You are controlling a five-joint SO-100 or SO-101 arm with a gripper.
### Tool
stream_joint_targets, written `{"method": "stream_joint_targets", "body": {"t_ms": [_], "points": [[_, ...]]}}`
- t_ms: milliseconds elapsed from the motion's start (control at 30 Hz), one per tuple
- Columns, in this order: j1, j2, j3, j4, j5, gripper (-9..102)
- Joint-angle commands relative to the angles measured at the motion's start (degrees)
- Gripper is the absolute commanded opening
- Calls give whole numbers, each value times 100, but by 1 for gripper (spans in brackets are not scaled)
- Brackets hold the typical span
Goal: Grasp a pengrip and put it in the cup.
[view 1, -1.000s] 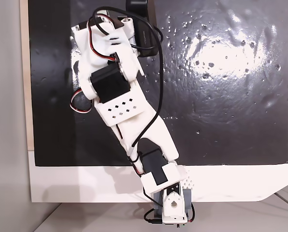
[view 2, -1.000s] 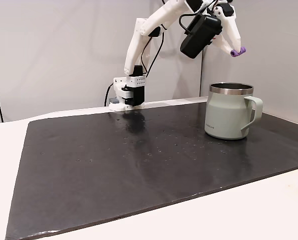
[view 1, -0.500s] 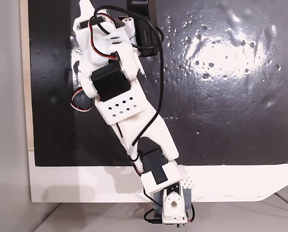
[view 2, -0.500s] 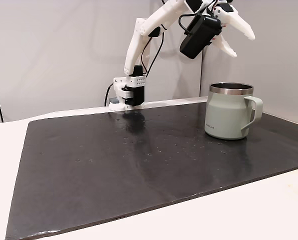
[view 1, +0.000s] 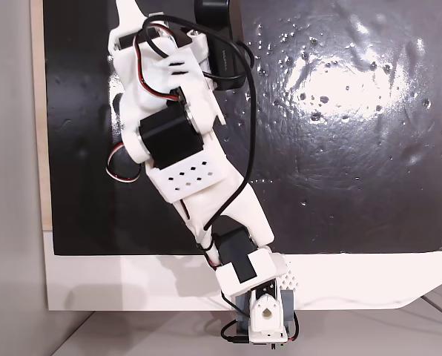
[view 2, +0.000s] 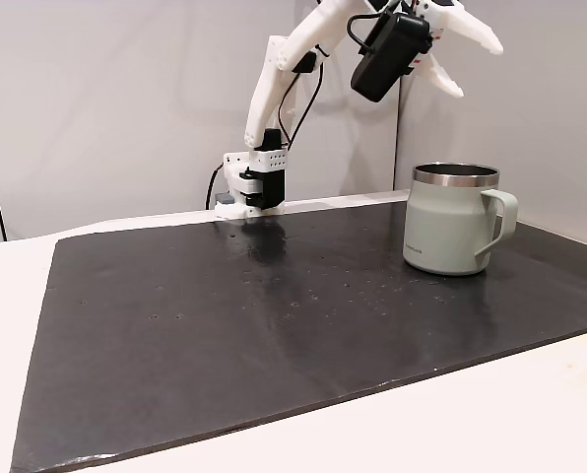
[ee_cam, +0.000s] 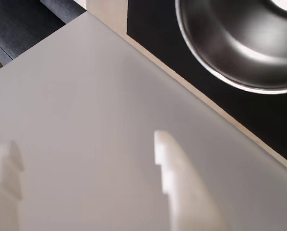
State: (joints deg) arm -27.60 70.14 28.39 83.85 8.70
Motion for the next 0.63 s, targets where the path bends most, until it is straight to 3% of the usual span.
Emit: {"method": "stream_joint_targets", "body": {"t_ms": [0, 600], "points": [[0, 290, -299, 35, 79, 27], [0, 325, -229, 53, 123, 26]]}}
